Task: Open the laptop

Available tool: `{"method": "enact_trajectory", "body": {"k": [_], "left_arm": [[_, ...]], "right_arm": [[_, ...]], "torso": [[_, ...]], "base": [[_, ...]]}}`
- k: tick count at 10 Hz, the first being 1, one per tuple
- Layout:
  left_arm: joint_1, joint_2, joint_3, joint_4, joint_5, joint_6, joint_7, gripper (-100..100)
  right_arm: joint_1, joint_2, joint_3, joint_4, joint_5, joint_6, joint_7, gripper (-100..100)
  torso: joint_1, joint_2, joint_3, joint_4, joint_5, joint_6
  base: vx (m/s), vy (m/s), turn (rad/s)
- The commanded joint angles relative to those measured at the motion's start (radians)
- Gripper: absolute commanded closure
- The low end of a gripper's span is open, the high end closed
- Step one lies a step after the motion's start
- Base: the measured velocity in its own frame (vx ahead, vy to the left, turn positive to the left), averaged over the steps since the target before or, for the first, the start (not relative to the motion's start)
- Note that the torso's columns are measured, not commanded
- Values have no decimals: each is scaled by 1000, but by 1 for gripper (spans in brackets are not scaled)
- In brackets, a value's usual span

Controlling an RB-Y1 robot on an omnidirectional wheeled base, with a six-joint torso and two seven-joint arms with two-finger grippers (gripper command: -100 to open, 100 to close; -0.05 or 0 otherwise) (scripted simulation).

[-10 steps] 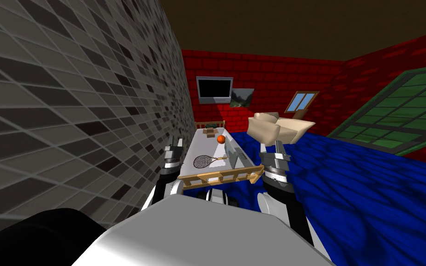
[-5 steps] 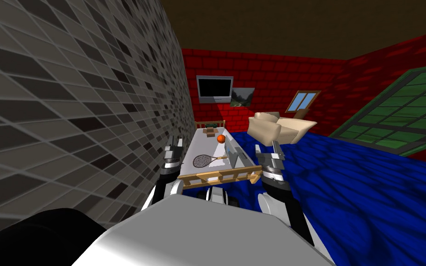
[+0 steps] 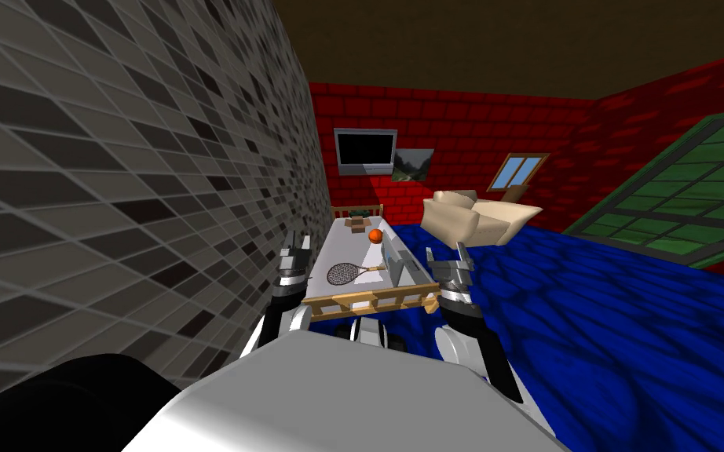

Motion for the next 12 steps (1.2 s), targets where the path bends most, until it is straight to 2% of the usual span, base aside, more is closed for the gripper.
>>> {"method": "enact_trajectory", "body": {"k": [1, 3, 4, 6, 7, 8, 9, 10, 11, 12], "left_arm": [[0, 0, 0, 0, 0, 0, 0, 0], [0, 0, 0, 0, 0, 0, 0, 0], [0, 0, 0, 0, 0, 0, 0, 0], [0, 0, 0, 0, 0, 0, 0, 0], [0, 0, 0, 0, 0, 0, 0, 0], [0, 0, 0, 0, 0, 0, 0, 0], [0, 0, 0, 0, 0, 0, 0, 0], [0, 0, 0, 0, 0, 0, 0, 0], [0, 0, 0, 0, 0, 0, 0, 0], [0, 0, 0, 0, 0, 0, 0, 0]], "right_arm": [[-14, -7, 18, 31, -48, 1, -63, -100], [-33, -13, 39, 69, -113, 5, -129, -100], [-33, -13, 39, 69, -113, 5, -139, -100], [-54, -15, 61, 111, -182, 10, -205, -100], [-54, -15, 61, 111, -184, 10, -221, -100], [-65, -15, 73, 134, -220, 13, -257, -100], [-65, -15, 73, 134, -220, 13, -264, -100], [-77, -15, 85, 158, -258, 15, -304, -100], [-77, -15, 85, 158, -258, 15, -308, -100], [-89, -14, 97, 183, -296, 19, -349, -100]], "torso": [[0, 0, 0, 0, 0, 0], [1, 1, 0, 0, 0, 0], [0, 0, 0, 0, 0, 0], [0, 0, 0, 0, 0, 0], [0, 0, 0, 0, 0, 0], [0, 0, 0, 0, 0, 0], [0, 0, 0, 0, 0, 0], [1, 0, 0, 0, 0, 0], [0, 0, 0, 0, 0, 0], [0, 0, 0, 0, 0, 0]], "base": [[14, -23, 10], [15, -25, 19], [11, -27, 12], [13, -26, 22], [13, -29, 13], [14, -27, 15], [11, -20, 9], [12, -22, 13], [10, -19, 14], [10, -23, 20]]}}
